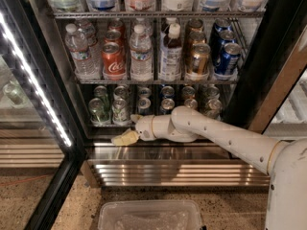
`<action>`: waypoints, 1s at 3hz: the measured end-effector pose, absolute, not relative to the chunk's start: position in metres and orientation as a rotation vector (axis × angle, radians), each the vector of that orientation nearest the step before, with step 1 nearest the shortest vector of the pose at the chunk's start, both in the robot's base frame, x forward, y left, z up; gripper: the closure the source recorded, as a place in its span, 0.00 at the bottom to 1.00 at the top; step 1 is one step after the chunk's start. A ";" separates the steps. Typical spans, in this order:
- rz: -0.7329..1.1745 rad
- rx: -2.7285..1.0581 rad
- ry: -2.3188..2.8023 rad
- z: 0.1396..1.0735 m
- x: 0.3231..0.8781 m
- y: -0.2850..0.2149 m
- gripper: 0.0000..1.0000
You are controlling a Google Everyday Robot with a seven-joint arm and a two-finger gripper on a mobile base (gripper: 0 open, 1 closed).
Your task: Pick 7up can from bottom shelf of fridge
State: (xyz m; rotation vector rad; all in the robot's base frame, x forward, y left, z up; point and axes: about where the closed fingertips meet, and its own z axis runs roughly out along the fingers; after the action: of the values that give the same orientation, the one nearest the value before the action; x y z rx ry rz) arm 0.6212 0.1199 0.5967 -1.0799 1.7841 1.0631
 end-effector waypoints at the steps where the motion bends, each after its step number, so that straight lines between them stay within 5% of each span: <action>1: 1.063 -1.080 1.784 0.597 0.622 0.114 0.00; 3: 0.989 -1.067 1.779 0.615 0.606 0.113 0.07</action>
Offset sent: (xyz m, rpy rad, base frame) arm -0.0695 -0.0489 0.1169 -0.1968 -0.2988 -0.2978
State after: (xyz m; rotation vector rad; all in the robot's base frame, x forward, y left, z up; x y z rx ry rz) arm 0.6061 0.1134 0.6148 -1.0669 1.7795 0.9889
